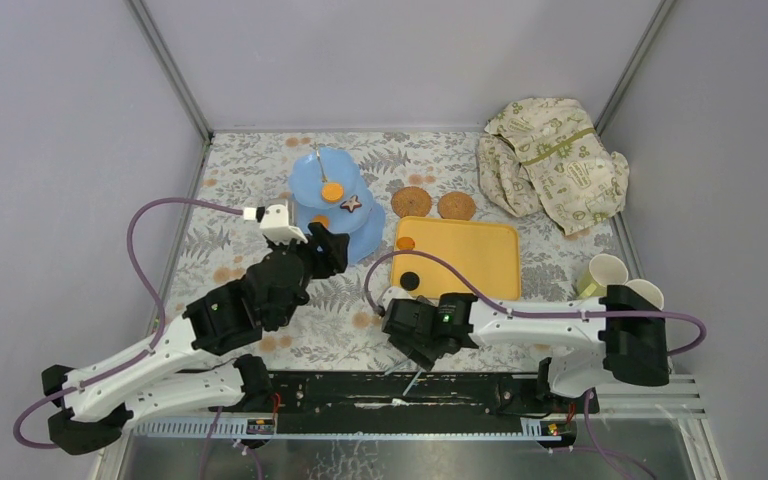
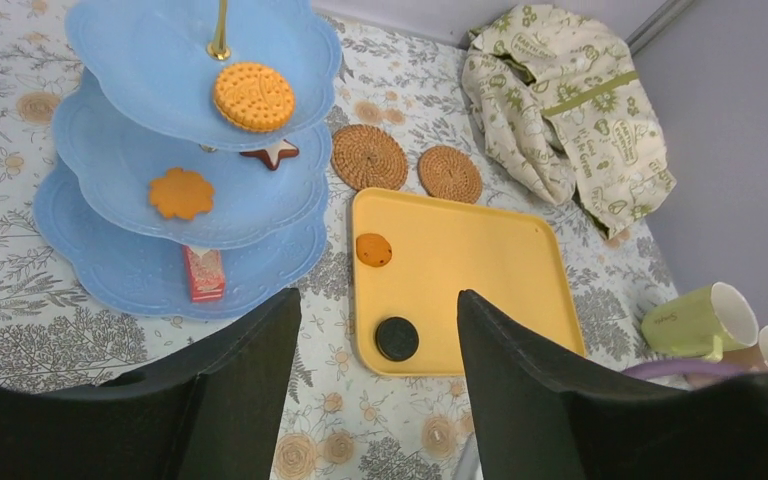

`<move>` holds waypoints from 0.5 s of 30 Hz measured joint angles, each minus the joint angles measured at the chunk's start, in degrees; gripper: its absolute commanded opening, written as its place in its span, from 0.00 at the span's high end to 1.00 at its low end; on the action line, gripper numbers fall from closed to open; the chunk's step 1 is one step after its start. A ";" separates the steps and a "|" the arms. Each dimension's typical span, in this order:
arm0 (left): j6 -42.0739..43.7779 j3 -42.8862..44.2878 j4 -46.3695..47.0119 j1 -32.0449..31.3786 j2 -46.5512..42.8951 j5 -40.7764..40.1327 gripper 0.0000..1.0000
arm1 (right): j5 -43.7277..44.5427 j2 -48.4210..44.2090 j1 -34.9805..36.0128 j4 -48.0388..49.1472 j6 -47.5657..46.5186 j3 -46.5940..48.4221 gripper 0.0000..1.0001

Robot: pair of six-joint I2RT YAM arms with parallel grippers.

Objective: Serve the afternoon tea
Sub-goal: Move the clamp to the center of the board.

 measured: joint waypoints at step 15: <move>0.87 0.87 0.00 0.00 -2.43 -1.27 0.30 | 0.70 6.36 0.72 -0.39 -13.16 1.38 0.34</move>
